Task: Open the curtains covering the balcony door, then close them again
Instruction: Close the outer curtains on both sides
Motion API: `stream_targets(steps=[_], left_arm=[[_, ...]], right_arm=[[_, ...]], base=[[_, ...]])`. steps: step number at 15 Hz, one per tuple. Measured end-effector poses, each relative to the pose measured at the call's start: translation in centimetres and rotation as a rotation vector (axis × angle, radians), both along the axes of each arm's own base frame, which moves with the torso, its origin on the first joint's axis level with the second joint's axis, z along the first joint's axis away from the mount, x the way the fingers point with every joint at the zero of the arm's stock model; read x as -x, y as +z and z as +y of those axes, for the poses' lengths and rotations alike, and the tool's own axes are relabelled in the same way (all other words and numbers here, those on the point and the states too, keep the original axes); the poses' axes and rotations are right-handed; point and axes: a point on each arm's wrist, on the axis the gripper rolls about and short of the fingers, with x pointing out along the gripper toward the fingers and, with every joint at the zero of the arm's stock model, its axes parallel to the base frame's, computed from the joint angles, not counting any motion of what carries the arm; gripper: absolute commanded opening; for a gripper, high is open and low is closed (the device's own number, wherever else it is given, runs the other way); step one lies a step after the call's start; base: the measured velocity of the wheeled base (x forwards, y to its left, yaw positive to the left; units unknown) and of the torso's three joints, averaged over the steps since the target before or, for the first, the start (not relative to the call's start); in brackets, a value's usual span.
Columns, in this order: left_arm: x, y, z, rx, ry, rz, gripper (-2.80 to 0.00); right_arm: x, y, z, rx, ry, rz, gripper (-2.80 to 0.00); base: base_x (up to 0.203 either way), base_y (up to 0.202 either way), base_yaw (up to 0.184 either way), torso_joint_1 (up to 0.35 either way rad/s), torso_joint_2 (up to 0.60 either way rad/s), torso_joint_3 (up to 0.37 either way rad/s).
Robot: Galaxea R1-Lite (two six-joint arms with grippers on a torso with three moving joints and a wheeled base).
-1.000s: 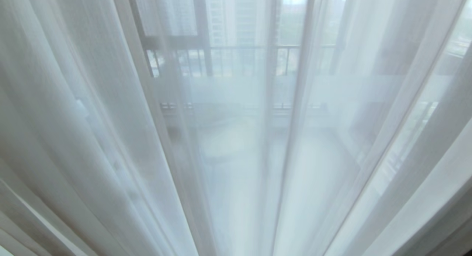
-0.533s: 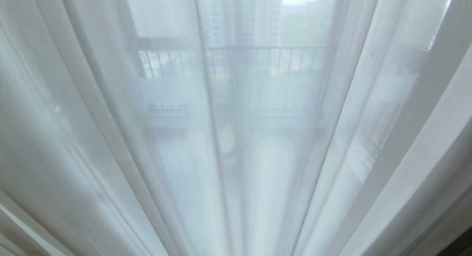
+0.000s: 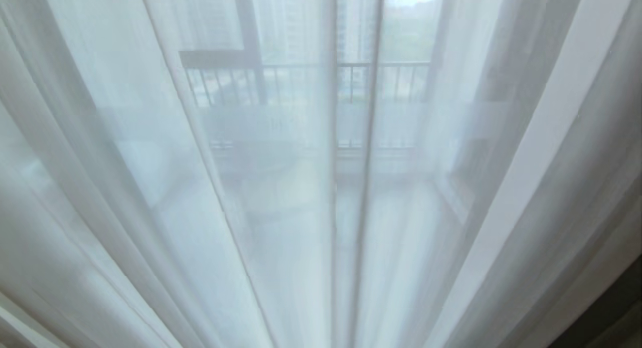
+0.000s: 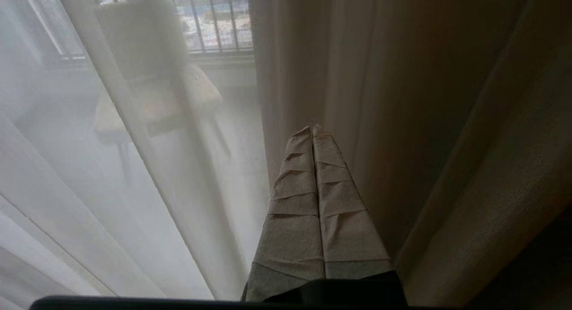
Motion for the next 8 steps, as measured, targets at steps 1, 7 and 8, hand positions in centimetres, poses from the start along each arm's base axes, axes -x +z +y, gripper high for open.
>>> stream_targets(steps=[1, 7, 8], left_arm=[[0.0, 0.0, 0.0, 0.0, 0.0, 0.0, -2.8], [0.0, -0.01, 0.01, 0.0, -0.001, 0.001, -2.8], [0.0, -0.01, 0.0, 0.0, 0.0, 0.001, -2.8]], right_arm=[[0.0, 0.0, 0.0, 0.0, 0.0, 0.0, -2.8], [0.0, 0.01, 0.01, 0.0, -0.002, -0.001, -2.8], [0.0, -0.01, 0.0, 0.0, 0.0, 0.0, -2.8]], base=[[0.0, -0.182, 0.003, 0.004, 0.0, 0.002], [0.0, -0.032, -0.001, 0.001, 0.0, 0.0], [0.0, 0.0, 0.0, 0.0, 0.0, 0.0]])
